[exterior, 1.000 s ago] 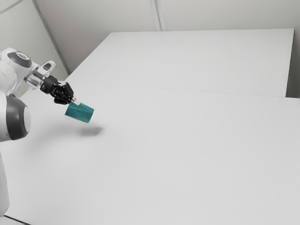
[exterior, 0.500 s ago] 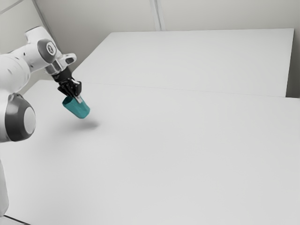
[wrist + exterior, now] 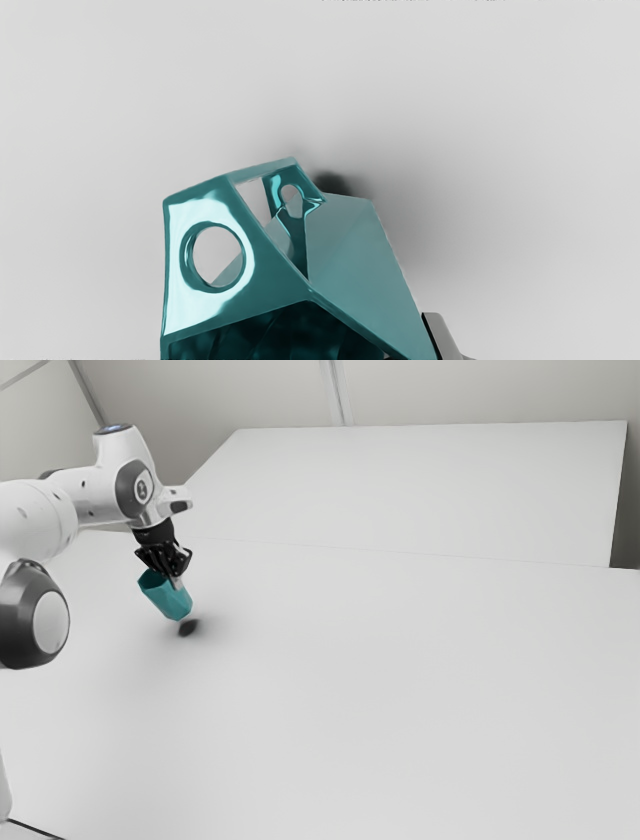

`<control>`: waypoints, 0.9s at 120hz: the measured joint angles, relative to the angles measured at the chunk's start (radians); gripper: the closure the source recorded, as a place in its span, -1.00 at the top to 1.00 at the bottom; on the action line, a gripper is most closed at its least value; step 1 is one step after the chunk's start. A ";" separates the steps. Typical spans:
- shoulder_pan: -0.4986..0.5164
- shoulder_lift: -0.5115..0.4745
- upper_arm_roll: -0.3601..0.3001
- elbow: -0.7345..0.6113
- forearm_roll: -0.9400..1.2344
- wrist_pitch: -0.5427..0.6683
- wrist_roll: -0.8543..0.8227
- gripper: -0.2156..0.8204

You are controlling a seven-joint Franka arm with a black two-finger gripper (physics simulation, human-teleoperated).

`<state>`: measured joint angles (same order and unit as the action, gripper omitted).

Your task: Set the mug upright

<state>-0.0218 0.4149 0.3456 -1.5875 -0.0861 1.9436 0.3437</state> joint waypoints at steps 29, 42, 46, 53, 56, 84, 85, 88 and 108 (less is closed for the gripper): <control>-0.014 0.031 -0.031 0.001 0.080 0.042 -0.076 -0.93; -0.016 0.050 -0.032 0.001 0.095 0.058 -0.106 -0.93; -0.017 0.054 -0.033 0.000 0.098 0.063 -0.114 -0.93; -0.017 0.058 -0.033 0.001 0.101 0.070 -0.127 -0.93; -0.017 0.061 -0.033 0.001 0.102 0.072 -0.132 -0.93; -0.018 0.076 -0.033 0.001 0.109 0.096 -0.172 -0.93; -0.018 0.076 -0.033 0.001 0.110 0.097 -0.173 -0.93; -0.017 0.080 -0.033 0.001 0.110 0.099 -0.177 -0.93; -0.018 0.087 -0.034 0.002 0.109 0.106 -0.195 -0.82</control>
<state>-0.0397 0.5016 0.3115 -1.5851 0.0229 2.0500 0.1488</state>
